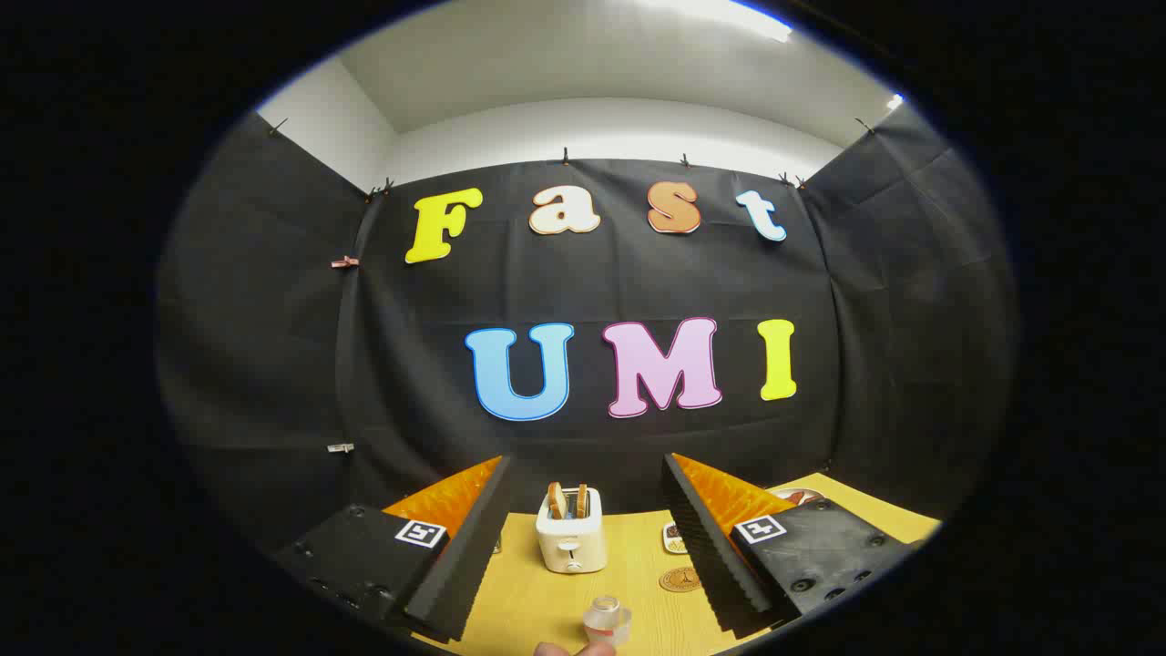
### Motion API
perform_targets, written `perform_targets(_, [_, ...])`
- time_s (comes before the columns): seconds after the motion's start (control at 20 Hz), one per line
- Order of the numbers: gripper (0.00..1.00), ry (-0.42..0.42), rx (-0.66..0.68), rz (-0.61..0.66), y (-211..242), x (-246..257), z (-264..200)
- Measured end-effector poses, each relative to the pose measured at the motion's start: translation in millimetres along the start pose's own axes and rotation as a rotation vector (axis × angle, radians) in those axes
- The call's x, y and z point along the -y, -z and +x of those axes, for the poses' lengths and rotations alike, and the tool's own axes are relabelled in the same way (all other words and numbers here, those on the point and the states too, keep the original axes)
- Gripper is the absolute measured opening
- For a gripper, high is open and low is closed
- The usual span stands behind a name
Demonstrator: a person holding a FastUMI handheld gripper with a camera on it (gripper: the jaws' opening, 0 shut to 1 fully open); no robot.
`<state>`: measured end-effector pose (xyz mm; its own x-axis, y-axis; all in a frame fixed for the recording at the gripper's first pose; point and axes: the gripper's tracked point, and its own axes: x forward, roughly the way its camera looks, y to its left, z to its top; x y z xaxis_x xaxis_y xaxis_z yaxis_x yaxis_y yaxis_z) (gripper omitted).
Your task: Take the bottle from table, then pour the juice into the cup, finally place the bottle on the coaster
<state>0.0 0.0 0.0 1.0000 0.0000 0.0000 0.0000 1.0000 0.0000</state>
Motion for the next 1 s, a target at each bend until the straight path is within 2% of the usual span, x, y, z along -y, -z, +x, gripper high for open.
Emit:
perform_targets(0.7, [0.99,-0.016,0.005,-0.026,3.7,-17.1,-0.7])
perform_targets(1.0, [0.99,0.015,0.093,-0.036,-6.9,-11.9,-4.3])
